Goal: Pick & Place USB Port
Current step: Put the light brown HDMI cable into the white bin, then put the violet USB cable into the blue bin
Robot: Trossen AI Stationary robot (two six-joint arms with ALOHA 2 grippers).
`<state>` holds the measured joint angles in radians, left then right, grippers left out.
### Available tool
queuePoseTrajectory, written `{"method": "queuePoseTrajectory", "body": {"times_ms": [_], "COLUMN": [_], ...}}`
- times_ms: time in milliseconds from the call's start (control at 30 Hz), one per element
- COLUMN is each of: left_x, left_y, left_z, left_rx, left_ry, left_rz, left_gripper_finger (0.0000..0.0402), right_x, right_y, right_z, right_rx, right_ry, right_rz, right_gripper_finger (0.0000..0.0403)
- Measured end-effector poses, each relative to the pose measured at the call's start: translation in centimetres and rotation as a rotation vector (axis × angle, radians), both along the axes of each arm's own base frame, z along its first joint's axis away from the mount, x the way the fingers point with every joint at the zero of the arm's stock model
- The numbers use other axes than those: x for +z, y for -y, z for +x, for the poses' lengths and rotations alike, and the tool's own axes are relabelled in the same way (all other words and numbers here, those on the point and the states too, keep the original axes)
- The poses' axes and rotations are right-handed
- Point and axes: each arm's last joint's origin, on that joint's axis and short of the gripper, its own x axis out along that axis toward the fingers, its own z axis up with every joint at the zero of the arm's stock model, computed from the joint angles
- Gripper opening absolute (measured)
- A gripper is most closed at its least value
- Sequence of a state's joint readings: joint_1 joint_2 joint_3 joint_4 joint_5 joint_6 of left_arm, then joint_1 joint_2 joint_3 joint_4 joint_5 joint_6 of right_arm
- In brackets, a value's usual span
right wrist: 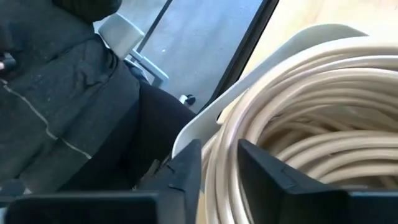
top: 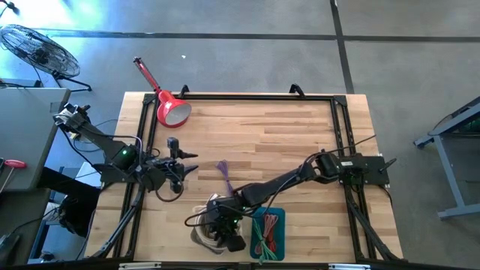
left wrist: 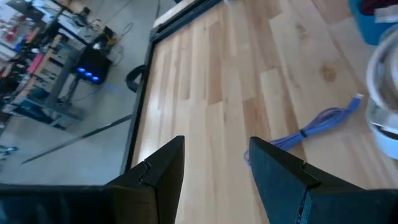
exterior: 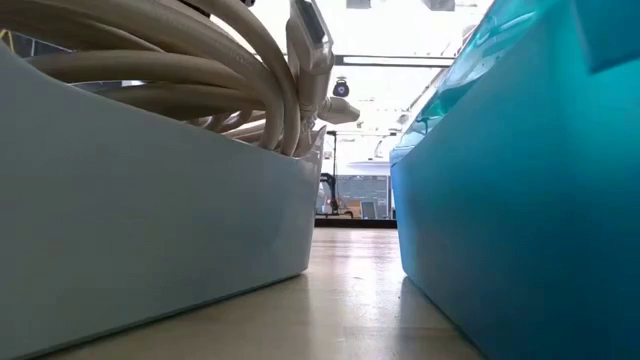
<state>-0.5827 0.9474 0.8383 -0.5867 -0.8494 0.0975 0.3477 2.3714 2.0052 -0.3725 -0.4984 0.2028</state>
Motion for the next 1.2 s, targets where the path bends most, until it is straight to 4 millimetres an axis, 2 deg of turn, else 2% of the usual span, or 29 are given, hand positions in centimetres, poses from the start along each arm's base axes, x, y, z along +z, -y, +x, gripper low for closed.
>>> {"method": "queuePoseTrajectory", "body": {"times_ms": [133,233,367,500,633,800,1000,1100,1200], "left_x": [0.0,0.0,0.0,-0.2,-0.8,-2.5,-3.6,-3.3,-2.6], "left_y": [0.1,0.1,0.1,0.2,0.6,1.6,2.2,2.3,2.1], "left_z": [0.0,0.0,0.0,0.1,0.7,2.1,3.6,4.1,4.6], "left_rx": [-0.021,-0.022,-0.021,-0.02,-0.056,-0.104,0.003,0.048,0.061], "left_ry": [-0.011,-0.011,-0.01,-0.015,-0.065,-0.161,-0.15,-0.116,-0.094], "left_rz": [-0.014,-0.015,-0.016,-0.014,0.014,0.054,0.233,0.36,0.43], "left_gripper_finger": [0.0173,0.0173,0.0173,0.0173,0.0173,0.0173,0.0173,0.0173,0.0173], "right_x": [0.0,0.6,2.6,5.5,8.2,10.9,14.5,16.5,18.1], "right_y": [0.0,0.1,0.3,0.9,1.6,3.0,5.8,7.0,7.8], "right_z": [-0.1,-0.2,-0.8,-2.1,-4.8,-9.0,-15.1,-17.2,-18.7], "right_rx": [0.006,0.005,0.011,0.002,-0.032,-0.158,-0.384,-0.497,-0.516], "right_ry": [-0.007,-0.009,0.024,0.061,0.023,-0.114,-0.285,-0.281,-0.202], "right_rz": [0.005,0.009,0.006,-0.08,-0.252,-0.554,-0.937,-1.016,-0.998], "right_gripper_finger": [0.0131,0.0141,0.014,0.014,0.014,0.014,0.014,0.014,0.014]}}
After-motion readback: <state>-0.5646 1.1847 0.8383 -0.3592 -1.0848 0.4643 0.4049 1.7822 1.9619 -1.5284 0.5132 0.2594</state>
